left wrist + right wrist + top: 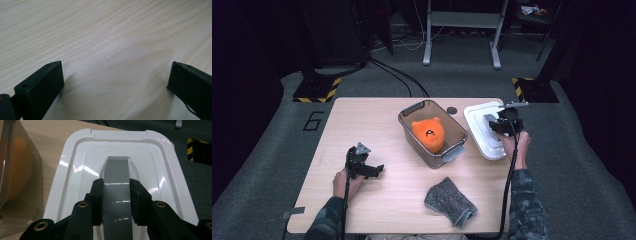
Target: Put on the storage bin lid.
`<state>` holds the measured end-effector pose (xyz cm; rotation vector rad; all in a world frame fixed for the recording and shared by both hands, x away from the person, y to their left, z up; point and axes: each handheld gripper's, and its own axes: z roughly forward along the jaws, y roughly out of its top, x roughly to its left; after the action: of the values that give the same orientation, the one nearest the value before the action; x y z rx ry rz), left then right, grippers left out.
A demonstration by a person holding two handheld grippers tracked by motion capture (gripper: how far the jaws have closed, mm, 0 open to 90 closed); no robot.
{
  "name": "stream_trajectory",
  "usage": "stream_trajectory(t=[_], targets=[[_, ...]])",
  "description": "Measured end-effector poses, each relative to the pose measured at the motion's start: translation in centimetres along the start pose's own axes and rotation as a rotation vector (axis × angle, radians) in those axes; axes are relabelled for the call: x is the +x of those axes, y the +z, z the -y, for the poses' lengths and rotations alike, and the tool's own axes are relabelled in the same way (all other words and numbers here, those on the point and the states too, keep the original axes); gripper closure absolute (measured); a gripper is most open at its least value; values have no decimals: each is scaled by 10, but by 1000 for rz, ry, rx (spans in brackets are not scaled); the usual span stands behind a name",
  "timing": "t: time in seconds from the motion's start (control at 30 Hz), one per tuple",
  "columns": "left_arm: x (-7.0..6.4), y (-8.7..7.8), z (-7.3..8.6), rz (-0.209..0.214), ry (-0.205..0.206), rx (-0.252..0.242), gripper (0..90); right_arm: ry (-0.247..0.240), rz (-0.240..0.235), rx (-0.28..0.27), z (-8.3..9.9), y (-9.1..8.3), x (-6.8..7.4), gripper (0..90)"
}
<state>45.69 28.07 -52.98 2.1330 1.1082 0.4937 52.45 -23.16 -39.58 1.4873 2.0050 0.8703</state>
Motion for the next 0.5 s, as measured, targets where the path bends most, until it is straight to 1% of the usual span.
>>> stream_trajectory(t=[0.23, 0.33, 0.43, 0.5], targets=[[0, 0, 0, 4, 1, 5, 0, -16, 2, -18, -18, -11, 1, 668], [0, 0, 0, 4, 1, 5, 0, -28, -7, -31, -25, -17, 3, 668], [0, 0, 0, 3, 1, 5, 0, -27, -33, -45, -32, -24, 6, 668], [0, 0, 0, 4, 1, 5, 0, -45, -36, -57, -36, -27, 9, 668]])
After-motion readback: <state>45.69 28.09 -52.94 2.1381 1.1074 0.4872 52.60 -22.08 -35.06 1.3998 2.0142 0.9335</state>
